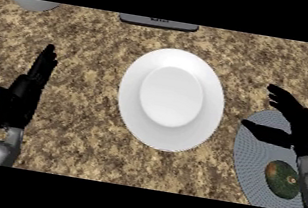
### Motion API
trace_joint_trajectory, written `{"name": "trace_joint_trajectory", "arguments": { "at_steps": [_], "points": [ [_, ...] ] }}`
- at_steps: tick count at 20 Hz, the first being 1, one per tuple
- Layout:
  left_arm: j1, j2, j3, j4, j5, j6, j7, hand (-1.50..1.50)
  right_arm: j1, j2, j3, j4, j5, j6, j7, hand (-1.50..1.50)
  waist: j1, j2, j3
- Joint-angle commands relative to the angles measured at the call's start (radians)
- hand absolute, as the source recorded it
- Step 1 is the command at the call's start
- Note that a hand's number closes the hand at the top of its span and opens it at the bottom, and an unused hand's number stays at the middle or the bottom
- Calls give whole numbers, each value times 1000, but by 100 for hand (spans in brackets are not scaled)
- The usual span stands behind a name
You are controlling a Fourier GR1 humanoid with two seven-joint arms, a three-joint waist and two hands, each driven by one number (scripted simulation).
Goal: Pick the eggplant from the placemat and place it in the plate
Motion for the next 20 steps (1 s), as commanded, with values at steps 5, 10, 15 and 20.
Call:
{"name": "trace_joint_trajectory", "arguments": {
  "at_steps": [5, 10, 15, 20],
  "points": [
    [-129, -6, 13, 141, -15, -85, 10, 0, 287, -45, 30, -212, 131, -84, 34, -150, 8, -14, 7],
    [-116, -49, -10, 142, -35, -66, -4, 0, 314, -188, -18, -327, 249, -108, 85, -150, 7, -14, 6],
    [-125, -26, 29, 160, -6, -109, -3, 0, 282, -400, -126, -437, 159, 108, 317, -150, 14, -15, 5],
    [-120, -15, 19, 114, -13, -118, 29, 0, 230, -536, -118, -434, 24, 352, 533, -150, 39, -13, 5]
  ]
}}
